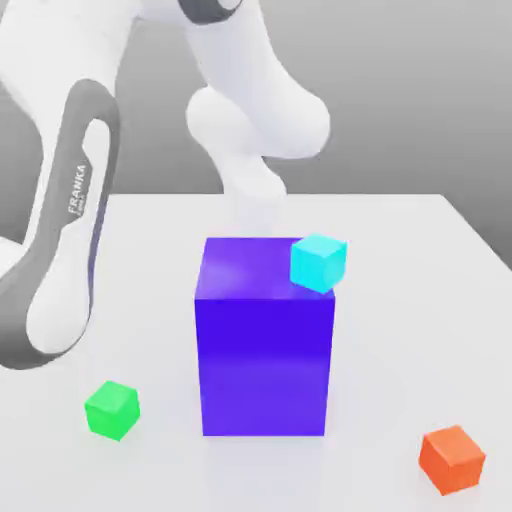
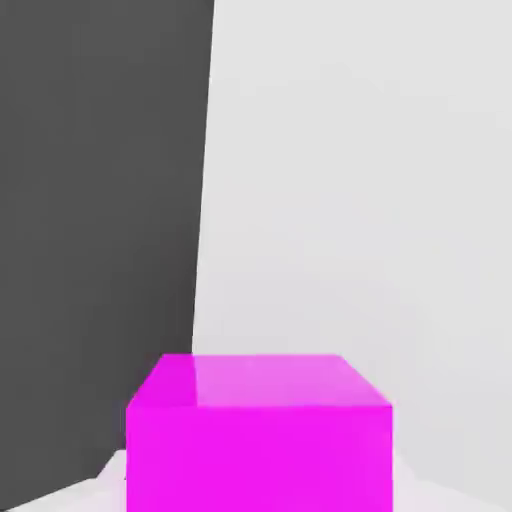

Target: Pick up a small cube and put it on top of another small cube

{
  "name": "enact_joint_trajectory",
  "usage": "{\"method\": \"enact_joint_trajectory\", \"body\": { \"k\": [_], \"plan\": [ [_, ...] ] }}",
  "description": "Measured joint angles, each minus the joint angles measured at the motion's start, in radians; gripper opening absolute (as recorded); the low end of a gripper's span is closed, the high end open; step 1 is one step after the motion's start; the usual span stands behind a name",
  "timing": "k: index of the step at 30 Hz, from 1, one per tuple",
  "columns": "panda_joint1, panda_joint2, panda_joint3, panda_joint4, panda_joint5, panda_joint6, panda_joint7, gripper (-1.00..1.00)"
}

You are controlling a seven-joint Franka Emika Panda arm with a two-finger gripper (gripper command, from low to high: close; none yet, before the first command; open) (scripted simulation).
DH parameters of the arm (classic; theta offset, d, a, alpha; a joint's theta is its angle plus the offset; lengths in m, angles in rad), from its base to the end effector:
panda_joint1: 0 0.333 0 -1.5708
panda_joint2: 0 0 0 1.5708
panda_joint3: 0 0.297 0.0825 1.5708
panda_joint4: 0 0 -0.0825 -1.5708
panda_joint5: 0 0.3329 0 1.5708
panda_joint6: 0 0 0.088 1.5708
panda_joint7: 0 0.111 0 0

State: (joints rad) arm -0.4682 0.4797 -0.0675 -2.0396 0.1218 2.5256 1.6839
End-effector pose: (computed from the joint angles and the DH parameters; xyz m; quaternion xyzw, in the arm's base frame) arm 0.4816 -0.2859 0.2261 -0.4034 0.9148 0.0072 0.0190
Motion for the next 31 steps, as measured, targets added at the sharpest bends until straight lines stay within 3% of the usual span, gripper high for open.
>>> {"method": "enact_joint_trajectory", "body": {
  "k": [5, 10, 14, 18, 29, 30, 31],
  "plan": [
    [-0.007, -0.17, 0.031, -0.174, 0.075, 0.022, -0.004, -1.0],
    [0.009, -0.326, 0.036, -0.355, 0.084, 0.056, 0.043, -1.0],
    [0.025, -0.433, 0.027, -0.502, 0.024, 0.092, 0.13, -1.0],
    [0.015, -0.513, 0.02, -0.641, -0.096, 0.131, 0.26, -1.0],
    [-0.001, -0.342, 0.032, -0.657, -0.114, 0.314, 0.282, -1.0],
    [-0.002, -0.323, 0.036, -0.658, -0.108, 0.332, 0.278, 1.0],
    [-0.002, -0.323, 0.036, -0.658, -0.108, 0.332, 0.278, 1.0]
  ]
}}
